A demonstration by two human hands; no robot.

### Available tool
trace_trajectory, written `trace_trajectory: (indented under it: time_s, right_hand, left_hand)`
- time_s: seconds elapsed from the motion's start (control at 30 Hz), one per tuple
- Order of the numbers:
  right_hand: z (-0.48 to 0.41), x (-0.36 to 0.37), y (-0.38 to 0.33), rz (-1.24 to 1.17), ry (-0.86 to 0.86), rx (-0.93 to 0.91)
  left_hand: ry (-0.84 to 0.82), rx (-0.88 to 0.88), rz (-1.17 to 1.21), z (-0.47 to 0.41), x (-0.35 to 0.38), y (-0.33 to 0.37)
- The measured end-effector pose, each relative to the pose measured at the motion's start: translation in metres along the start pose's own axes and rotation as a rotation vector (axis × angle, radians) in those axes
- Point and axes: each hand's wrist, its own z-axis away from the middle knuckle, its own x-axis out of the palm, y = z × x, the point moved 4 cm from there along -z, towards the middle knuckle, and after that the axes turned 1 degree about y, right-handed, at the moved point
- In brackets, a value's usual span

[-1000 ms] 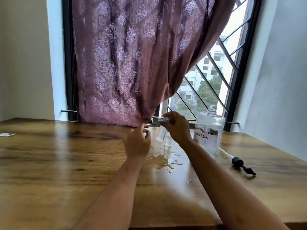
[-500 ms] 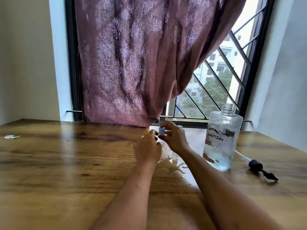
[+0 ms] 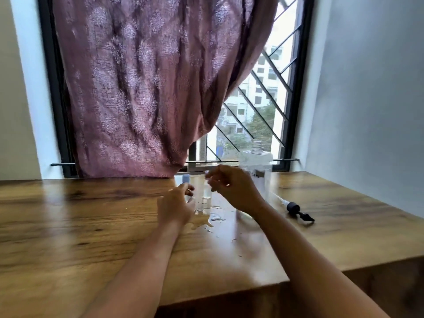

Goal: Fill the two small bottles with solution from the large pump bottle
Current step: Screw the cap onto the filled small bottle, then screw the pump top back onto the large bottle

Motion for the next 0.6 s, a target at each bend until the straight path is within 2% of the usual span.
trace_trajectory:
  time_s: [0.13, 0.17, 0.23, 0.33, 0.4, 0.5, 0.6]
  right_hand:
    - [0.029, -0.046, 0.015, 0.009, -0.425, 0.171]
    - [0.034, -0.061, 0.024, 0.067, -0.472, 0.219]
    - [0.034, -0.092, 0.047, 0.263, -0.418, 0.266]
    - [0.033, -0.131, 0.089, 0.604, -0.238, 0.311]
    - [0.040, -0.134, 0.117, 0.727, -0.242, 0.411]
    - [0.057, -0.119, 0.142, 0.760, -0.363, 0.527]
    - [0.061, -0.109, 0.146, 0.716, -0.280, 0.518]
  left_hand:
    - [-0.082, 0.083, 0.051, 0.009, 0.007, 0.029]
    - [-0.127, 0.098, 0.078, 0.010, 0.012, 0.037]
    - [-0.215, 0.113, 0.174, 0.011, 0.025, 0.052]
    - [-0.236, 0.065, 0.332, 0.018, 0.041, 0.079]
    - [-0.256, 0.027, 0.336, 0.023, 0.051, 0.100]
    - [-0.236, -0.016, 0.324, 0.026, 0.064, 0.123]
    - [-0.248, -0.098, 0.340, 0.023, 0.075, 0.129]
